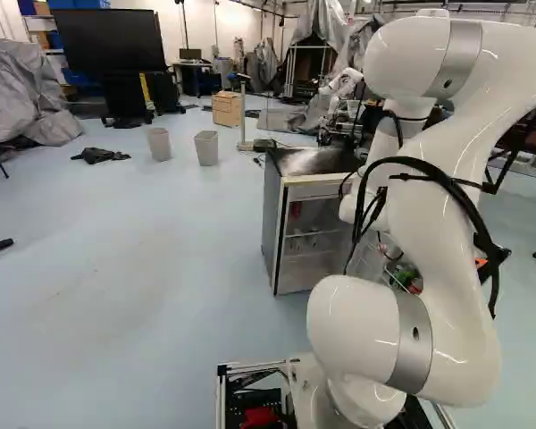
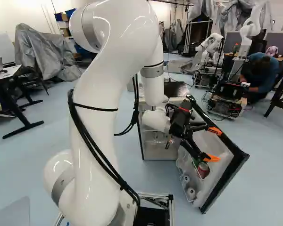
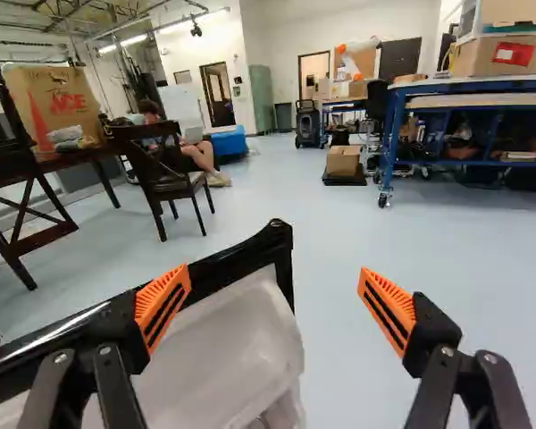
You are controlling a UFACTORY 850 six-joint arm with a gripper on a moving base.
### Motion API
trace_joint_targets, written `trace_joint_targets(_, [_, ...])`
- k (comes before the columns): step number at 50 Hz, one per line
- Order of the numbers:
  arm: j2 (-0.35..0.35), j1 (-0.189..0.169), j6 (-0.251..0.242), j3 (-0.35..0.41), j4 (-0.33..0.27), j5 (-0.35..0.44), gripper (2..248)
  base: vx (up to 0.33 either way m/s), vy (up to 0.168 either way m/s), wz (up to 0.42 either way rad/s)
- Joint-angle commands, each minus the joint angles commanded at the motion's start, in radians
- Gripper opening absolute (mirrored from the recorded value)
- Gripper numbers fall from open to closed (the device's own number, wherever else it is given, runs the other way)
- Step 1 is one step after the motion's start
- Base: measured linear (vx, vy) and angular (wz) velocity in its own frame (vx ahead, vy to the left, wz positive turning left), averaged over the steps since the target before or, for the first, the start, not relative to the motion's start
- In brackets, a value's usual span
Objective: Grab a drink from the fridge
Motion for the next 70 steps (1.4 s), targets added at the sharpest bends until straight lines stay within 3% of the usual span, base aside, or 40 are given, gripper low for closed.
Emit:
trace_joint_targets(52, [0.217, 0.173, 0.000, 0.358, -0.530, 0.000, 247, 0.000, 0.000, 0.000])
trace_joint_targets(70, [0.236, 0.190, 0.000, 0.384, -0.716, 0.000, 247, 0.000, 0.000, 0.000])
